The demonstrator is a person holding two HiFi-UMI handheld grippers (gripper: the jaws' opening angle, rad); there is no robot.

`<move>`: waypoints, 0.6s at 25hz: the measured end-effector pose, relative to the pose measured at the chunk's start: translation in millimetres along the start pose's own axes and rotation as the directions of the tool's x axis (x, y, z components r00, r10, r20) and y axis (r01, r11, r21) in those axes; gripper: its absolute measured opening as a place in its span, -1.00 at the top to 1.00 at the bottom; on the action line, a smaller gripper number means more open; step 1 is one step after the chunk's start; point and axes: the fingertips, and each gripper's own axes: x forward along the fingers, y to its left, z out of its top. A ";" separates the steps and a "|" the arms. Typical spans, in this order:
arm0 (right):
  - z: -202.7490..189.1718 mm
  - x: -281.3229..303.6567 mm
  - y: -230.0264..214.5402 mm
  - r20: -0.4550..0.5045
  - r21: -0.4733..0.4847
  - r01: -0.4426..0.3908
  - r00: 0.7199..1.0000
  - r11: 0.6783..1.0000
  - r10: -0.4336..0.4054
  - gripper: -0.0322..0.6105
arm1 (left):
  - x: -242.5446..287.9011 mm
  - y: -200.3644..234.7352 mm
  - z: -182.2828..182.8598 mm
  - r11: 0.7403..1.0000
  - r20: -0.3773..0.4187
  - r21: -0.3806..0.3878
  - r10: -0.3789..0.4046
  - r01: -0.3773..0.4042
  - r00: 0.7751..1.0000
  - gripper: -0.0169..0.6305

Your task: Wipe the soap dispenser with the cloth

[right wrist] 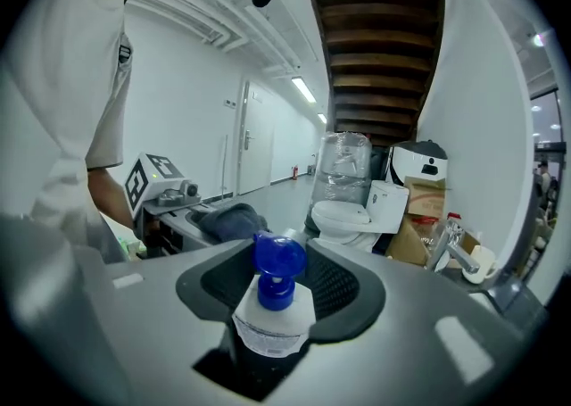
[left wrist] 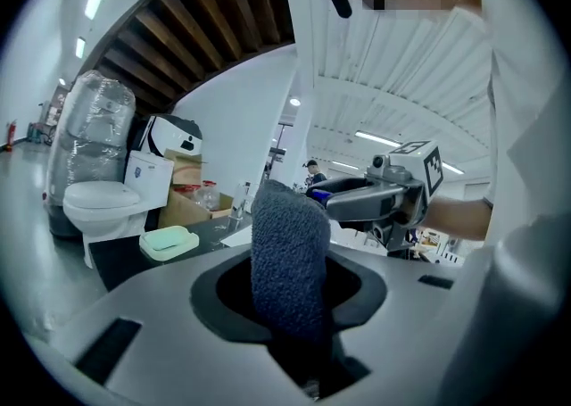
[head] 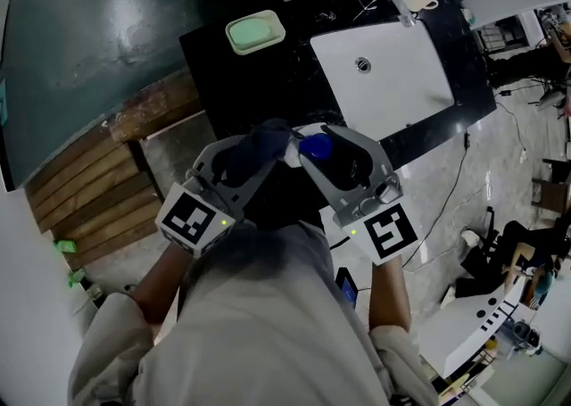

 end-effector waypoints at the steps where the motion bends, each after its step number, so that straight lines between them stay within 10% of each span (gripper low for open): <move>1: -0.5 -0.2 0.2 -0.009 -0.003 0.001 1.000 1.000 -0.001 0.37 | 2.8 0.5 -2.3 1.000 -0.012 0.023 -0.019 0.020 1.000 0.57; 15: -1.2 -1.6 6.5 -0.054 -0.025 -0.064 0.997 0.998 0.062 0.37 | 26.0 5.8 -16.4 0.983 -0.090 0.099 -0.147 0.156 0.985 0.57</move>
